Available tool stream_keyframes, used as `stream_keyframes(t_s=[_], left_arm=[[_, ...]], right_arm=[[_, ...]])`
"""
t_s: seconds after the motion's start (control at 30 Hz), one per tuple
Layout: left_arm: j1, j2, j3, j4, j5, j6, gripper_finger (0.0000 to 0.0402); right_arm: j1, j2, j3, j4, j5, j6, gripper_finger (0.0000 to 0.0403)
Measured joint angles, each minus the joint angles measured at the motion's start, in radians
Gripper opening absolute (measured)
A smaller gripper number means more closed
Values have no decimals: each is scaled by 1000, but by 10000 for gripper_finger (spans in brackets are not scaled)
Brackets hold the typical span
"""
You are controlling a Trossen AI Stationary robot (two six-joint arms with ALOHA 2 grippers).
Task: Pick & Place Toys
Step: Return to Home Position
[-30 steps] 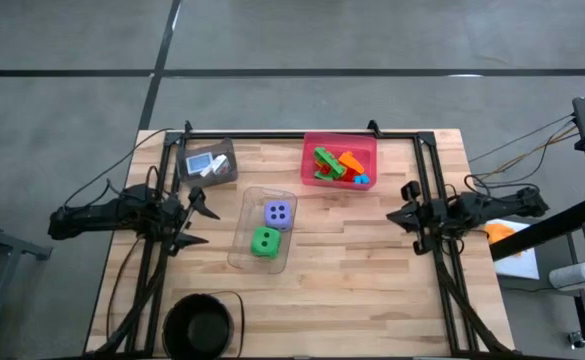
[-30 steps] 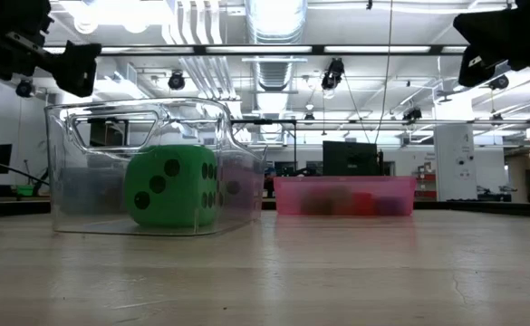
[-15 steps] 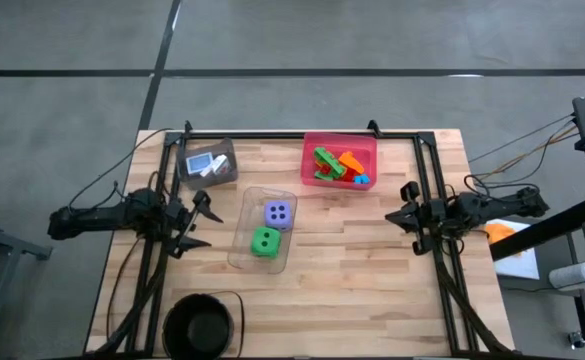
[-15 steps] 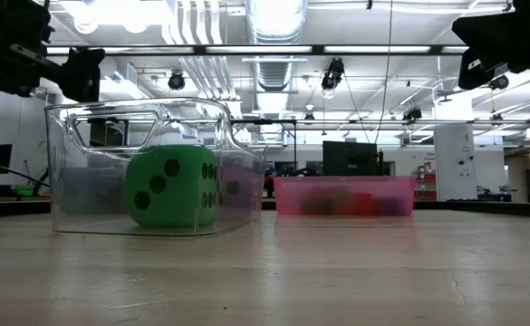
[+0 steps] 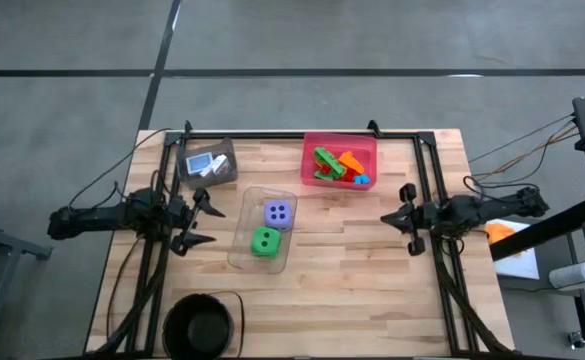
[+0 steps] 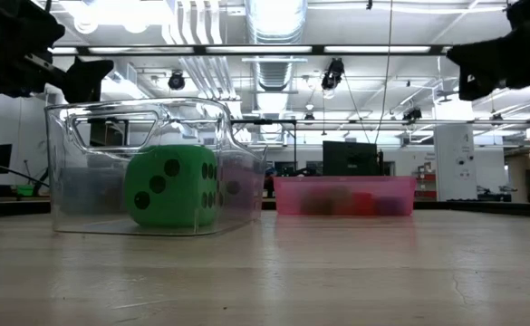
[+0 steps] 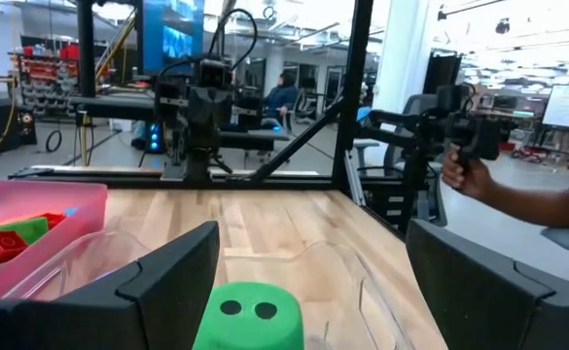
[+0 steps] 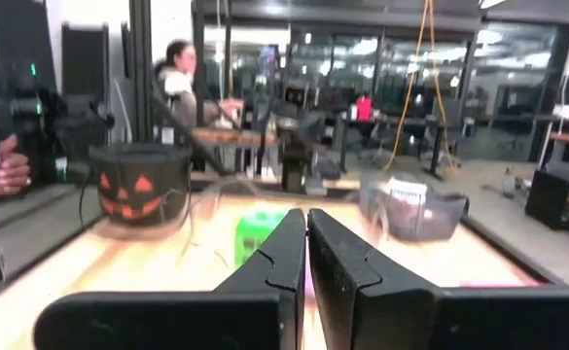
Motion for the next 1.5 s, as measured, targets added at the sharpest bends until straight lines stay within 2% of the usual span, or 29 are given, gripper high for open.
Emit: stream_keyframes(t_s=[0.13,0.5,0.67,1.5], left_arm=[[0,0,0,0,0,0,335],[0,0,-1,0,0,0,335],[0,0,-1,0,0,0,335],[0,0,-2,0,0,0,335]], right_arm=[[0,0,0,-70,0,1,18],[1,32,20,-104,-12,38,18],[1,33,47,-94,-16,96,18],[1,31,61,-89,-16,97,18]])
